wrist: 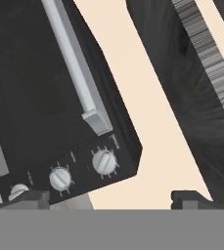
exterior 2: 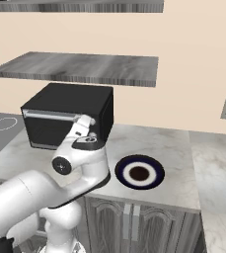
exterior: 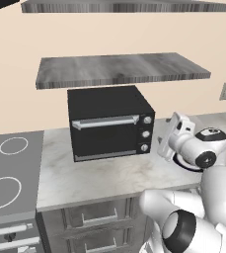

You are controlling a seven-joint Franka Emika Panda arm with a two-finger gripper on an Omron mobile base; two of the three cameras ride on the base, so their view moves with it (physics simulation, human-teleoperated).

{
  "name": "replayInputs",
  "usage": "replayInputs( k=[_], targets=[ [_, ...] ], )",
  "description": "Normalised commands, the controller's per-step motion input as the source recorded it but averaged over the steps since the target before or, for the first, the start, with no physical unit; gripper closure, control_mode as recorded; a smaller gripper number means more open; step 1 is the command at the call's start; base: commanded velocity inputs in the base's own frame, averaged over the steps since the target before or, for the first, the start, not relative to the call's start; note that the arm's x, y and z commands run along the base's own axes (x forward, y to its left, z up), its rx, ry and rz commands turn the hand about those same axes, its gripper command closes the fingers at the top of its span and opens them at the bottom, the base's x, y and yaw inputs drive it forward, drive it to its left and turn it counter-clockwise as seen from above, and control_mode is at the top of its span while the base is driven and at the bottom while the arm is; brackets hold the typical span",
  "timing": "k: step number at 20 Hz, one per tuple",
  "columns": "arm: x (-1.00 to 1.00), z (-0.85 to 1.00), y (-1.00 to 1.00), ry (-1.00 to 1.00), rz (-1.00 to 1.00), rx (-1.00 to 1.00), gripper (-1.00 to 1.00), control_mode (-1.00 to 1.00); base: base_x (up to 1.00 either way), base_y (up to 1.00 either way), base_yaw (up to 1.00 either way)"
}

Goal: Pull the toaster oven rack outwards. Pick up the baguette from the plate and place it on the toaster oven rack. Close the toaster oven door fully and set the temperature to the lowest setting.

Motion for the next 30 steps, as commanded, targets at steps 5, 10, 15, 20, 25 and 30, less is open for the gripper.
replayInputs(
  k=[5,10,15,20,25,30],
  targets=[
    [0.02,0.21,0.00,0.08,0.00,0.00,-1.00,-1.00,0.00,0.00,0.00],
    [0.01,0.17,0.00,0.07,0.01,0.00,-1.00,-1.00,0.00,0.00,0.00],
    [0.06,0.12,0.00,0.03,0.10,0.04,-1.00,-1.00,0.00,0.00,0.00],
    [0.00,0.10,-0.08,0.01,0.22,0.13,-1.00,-1.00,0.00,0.00,0.00],
    [0.00,0.06,-0.15,0.00,0.22,0.14,-1.00,-1.00,0.00,0.00,0.00],
    [0.02,0.03,-0.02,0.00,0.10,0.07,-1.00,-1.00,0.00,0.00,0.00]
  ],
)
